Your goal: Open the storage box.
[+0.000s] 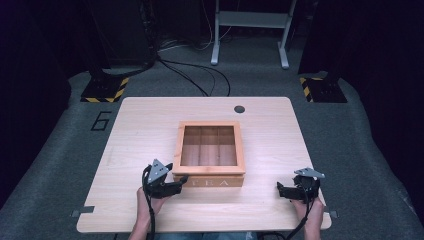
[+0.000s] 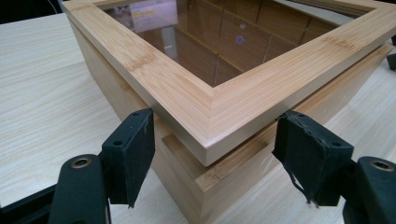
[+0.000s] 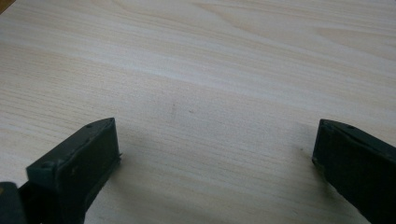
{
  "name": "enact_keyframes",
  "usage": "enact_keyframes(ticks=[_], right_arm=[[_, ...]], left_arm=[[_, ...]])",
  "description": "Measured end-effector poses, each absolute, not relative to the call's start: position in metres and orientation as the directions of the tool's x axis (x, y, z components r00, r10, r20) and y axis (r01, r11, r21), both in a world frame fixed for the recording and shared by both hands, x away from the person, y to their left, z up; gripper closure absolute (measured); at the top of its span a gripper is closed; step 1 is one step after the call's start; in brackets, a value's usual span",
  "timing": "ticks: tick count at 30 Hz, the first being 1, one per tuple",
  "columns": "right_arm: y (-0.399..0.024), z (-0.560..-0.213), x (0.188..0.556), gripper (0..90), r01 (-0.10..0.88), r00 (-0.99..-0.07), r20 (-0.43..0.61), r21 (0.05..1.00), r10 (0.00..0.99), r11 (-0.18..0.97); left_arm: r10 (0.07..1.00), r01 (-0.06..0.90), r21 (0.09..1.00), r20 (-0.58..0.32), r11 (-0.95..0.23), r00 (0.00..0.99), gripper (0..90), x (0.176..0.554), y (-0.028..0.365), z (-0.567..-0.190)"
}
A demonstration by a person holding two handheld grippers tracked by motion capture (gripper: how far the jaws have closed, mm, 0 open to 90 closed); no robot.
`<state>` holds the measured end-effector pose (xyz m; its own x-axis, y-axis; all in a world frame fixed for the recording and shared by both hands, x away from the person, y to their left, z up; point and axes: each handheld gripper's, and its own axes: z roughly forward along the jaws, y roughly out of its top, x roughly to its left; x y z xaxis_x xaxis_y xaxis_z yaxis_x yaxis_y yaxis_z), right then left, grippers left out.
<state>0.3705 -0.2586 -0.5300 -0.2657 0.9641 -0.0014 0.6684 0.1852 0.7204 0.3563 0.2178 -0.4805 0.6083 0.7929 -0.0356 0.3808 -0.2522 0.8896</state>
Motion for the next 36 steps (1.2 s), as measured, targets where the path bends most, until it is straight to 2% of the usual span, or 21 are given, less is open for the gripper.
enact_keyframes(ticks=[9,21,35,36], right_arm=[[-0.258,-0.53,0.371,0.0,0.668,-0.263,0.001,0.722,0.965,0.181],[-0.259,-0.53,0.371,0.0,0.668,-0.267,-0.003,0.72,0.964,0.187],[-0.259,-0.53,0.371,0.0,0.667,-0.266,-0.002,0.722,0.964,0.186],[-0.258,-0.53,0.371,0.0,0.667,-0.265,0.0,0.722,0.964,0.183]], left_arm=[[0.802,0.366,0.895,-0.014,-0.256,0.597,28.9,0.357,0.216,-0.478],[0.82,0.304,0.909,0.067,-0.284,0.569,29.2,0.358,0.212,-0.47],[0.851,0.25,0.931,0.104,-0.266,0.515,38.6,0.361,0.21,-0.463],[0.851,0.245,0.93,0.115,-0.273,0.513,41.5,0.361,0.211,-0.462]])
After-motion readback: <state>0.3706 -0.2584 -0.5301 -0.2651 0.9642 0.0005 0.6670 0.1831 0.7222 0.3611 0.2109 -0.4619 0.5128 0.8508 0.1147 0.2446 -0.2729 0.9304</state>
